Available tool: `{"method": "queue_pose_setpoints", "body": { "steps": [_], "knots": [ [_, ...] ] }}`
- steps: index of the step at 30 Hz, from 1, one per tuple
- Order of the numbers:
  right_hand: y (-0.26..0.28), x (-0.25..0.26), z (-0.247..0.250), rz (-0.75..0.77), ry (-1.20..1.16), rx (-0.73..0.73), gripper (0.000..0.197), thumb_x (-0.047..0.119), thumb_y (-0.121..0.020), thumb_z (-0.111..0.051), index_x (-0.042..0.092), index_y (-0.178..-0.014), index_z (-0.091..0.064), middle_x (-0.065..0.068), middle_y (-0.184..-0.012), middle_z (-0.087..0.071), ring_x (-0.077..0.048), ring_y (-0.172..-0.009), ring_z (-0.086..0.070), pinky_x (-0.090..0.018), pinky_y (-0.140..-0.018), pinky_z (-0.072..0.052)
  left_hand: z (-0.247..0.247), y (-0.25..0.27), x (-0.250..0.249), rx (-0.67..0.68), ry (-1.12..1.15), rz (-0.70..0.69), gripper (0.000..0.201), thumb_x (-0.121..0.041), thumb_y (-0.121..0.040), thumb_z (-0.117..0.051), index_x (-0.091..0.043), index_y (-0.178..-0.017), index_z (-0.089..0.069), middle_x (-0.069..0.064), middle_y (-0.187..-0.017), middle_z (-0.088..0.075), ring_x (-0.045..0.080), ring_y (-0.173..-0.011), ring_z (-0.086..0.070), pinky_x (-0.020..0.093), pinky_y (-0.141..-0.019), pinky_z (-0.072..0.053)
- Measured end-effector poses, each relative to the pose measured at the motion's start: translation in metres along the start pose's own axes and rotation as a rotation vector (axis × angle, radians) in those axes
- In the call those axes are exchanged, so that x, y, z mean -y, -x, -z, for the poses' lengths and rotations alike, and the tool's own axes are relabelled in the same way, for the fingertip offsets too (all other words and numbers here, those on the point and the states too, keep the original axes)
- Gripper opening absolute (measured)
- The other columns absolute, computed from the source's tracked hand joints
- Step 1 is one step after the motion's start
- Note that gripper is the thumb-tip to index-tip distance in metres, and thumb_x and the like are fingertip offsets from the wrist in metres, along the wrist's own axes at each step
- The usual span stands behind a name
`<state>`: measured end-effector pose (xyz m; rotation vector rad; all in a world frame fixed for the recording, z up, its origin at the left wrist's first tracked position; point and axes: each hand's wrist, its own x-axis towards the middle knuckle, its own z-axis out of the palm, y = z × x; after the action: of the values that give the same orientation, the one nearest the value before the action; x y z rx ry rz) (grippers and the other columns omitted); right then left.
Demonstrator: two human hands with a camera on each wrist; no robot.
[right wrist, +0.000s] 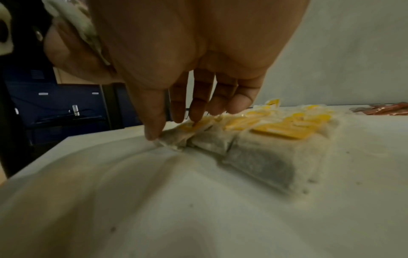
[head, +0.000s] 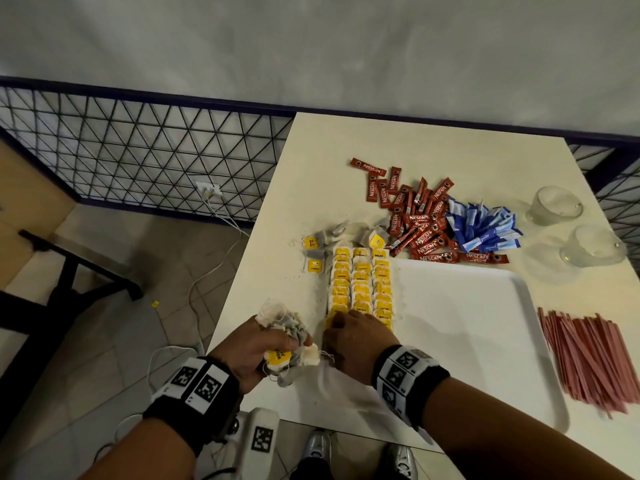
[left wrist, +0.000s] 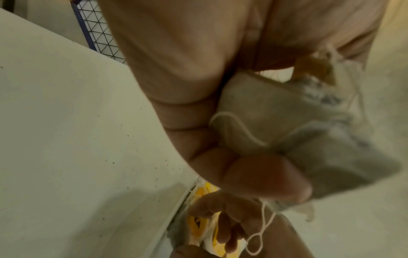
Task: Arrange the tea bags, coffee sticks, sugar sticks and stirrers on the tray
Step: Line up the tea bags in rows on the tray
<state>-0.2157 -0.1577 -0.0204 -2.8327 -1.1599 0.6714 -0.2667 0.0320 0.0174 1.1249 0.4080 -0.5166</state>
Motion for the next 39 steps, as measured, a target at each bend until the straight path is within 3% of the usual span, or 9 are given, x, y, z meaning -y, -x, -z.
{"method": "queue_pose_setpoints", "body": {
  "steps": [9,12,18,22,27,30,32,37,39],
  "knots": [
    [-0.010,-0.001,0.003,-0.028,-0.012,-0.010,0.033,0.035,-0.097,-0.042,0.020,-0.123,-0.055,-0.006,-0.124,-0.048,-0.030,-0.112,-0.046,-0.040,-0.096,-0.038,0.003,0.003,-0.001,0.020,0.060,-0.010,0.041,-0.001,-0.050,-0.068,0.006,-0.086,-0.050,0.030,-0.082,-0.054,0.042,-0.068,-0.047,0.028,-0.047,-0.037],
    [-0.008,-0.004,0.005,-0.012,-0.093,-0.070,0.033,0.037,-0.094,-0.045,0.022,-0.121,-0.057,-0.004,-0.122,-0.051,-0.029,-0.111,-0.049,-0.038,-0.094,-0.042,-0.001,0.003,-0.004,0.001,0.090,-0.007,0.038,0.004,-0.051,-0.065,0.004,-0.085,-0.048,0.027,-0.081,-0.054,0.039,-0.061,-0.055,0.027,-0.046,-0.036],
    [0.023,-0.014,0.032,0.076,-0.633,-0.417,0.038,0.016,-0.078,-0.064,0.027,-0.115,-0.063,0.013,-0.109,-0.055,0.005,-0.078,-0.049,-0.011,-0.073,-0.040,-0.010,-0.003,-0.009,-0.063,0.216,0.053,0.030,-0.003,-0.047,-0.069,0.002,-0.076,-0.067,0.017,-0.079,-0.060,0.028,-0.055,-0.058,0.028,-0.046,-0.039],
    [0.033,-0.016,0.042,0.230,-0.634,-0.553,0.024,0.022,-0.082,-0.070,0.027,-0.105,-0.069,0.008,-0.104,-0.061,0.010,-0.085,-0.051,-0.008,-0.075,-0.042,-0.033,-0.011,-0.012,-0.082,0.436,0.096,0.013,-0.010,-0.059,-0.062,-0.004,-0.067,-0.070,0.011,-0.073,-0.067,0.026,-0.054,-0.063,0.024,-0.041,-0.044],
    [0.043,-0.026,0.056,0.211,-0.625,-0.613,0.010,0.017,-0.091,-0.059,0.020,-0.094,-0.068,0.007,-0.099,-0.062,0.008,-0.080,-0.049,-0.007,-0.071,-0.040,-0.052,-0.014,-0.013,-0.005,0.575,0.086,0.070,-0.003,-0.013,-0.089,0.003,-0.079,-0.066,0.018,-0.074,-0.067,0.030,-0.053,-0.065,0.030,-0.040,-0.049],
    [0.050,-0.033,0.064,0.154,-0.590,-0.546,0.014,0.022,-0.092,-0.052,0.019,-0.098,-0.064,0.007,-0.098,-0.063,0.010,-0.078,-0.047,-0.007,-0.070,-0.037,-0.052,-0.019,-0.008,-0.067,0.580,0.087,0.047,-0.007,-0.037,-0.085,0.002,-0.079,-0.065,0.018,-0.075,-0.063,0.028,-0.049,-0.062,0.028,-0.039,-0.049],
    [0.053,-0.038,0.072,0.121,-0.565,-0.526,0.013,0.024,-0.093,-0.051,0.019,-0.099,-0.062,0.006,-0.092,-0.063,0.008,-0.076,-0.048,-0.014,-0.069,-0.040,-0.050,-0.019,-0.007,-0.150,0.537,0.073,0.014,-0.009,-0.062,-0.061,-0.001,-0.074,-0.064,0.014,-0.073,-0.057,0.025,-0.047,-0.060,0.027,-0.039,-0.047],
    [0.054,-0.049,0.097,0.083,-0.504,-0.420,0.016,0.023,-0.095,-0.055,0.018,-0.105,-0.068,0.004,-0.098,-0.069,-0.011,-0.085,-0.060,-0.027,-0.077,-0.048,-0.038,-0.012,-0.010,-0.164,0.032,-0.113,0.021,0.001,-0.058,-0.060,0.001,-0.078,-0.069,0.021,-0.068,-0.056,0.026,-0.049,-0.054,0.027,-0.047,-0.035],
    [0.051,-0.051,0.104,0.091,-0.454,-0.359,0.019,0.024,-0.094,-0.056,0.019,-0.106,-0.069,0.004,-0.103,-0.069,-0.012,-0.091,-0.061,-0.027,-0.080,-0.047,-0.041,-0.008,-0.017,-0.120,-0.341,-0.244,0.028,0.005,-0.062,-0.064,-0.008,-0.085,-0.074,0.008,-0.071,-0.067,0.020,-0.057,-0.060,0.025,-0.050,-0.040]
  ]
}}
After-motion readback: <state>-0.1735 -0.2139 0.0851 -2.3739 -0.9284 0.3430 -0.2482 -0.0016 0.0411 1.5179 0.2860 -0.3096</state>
